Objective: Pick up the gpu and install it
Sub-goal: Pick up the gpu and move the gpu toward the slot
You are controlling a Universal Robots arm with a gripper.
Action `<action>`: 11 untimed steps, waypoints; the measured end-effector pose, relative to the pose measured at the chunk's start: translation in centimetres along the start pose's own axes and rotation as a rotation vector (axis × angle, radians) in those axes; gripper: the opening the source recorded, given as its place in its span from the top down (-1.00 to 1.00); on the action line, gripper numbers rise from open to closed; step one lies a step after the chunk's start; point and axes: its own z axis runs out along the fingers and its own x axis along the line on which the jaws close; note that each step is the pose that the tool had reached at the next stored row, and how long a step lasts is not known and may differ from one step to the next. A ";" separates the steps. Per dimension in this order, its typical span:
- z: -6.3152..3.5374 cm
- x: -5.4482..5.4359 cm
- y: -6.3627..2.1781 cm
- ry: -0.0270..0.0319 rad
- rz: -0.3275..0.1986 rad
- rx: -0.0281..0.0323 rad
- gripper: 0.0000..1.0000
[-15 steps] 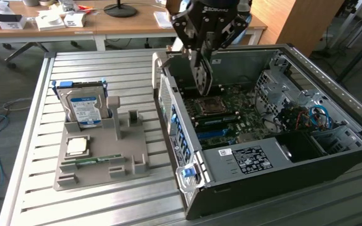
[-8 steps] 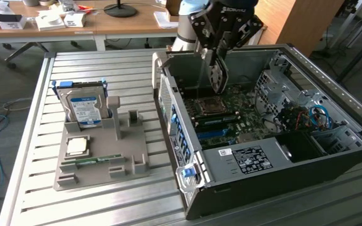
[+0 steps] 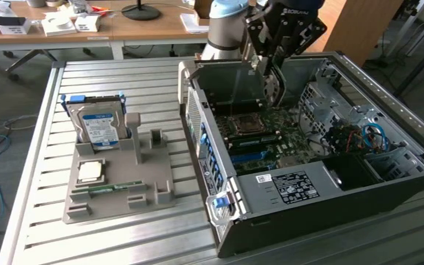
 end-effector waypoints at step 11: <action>0.03 -4.0 0.25 0.0003 0.000 -0.0042 0.47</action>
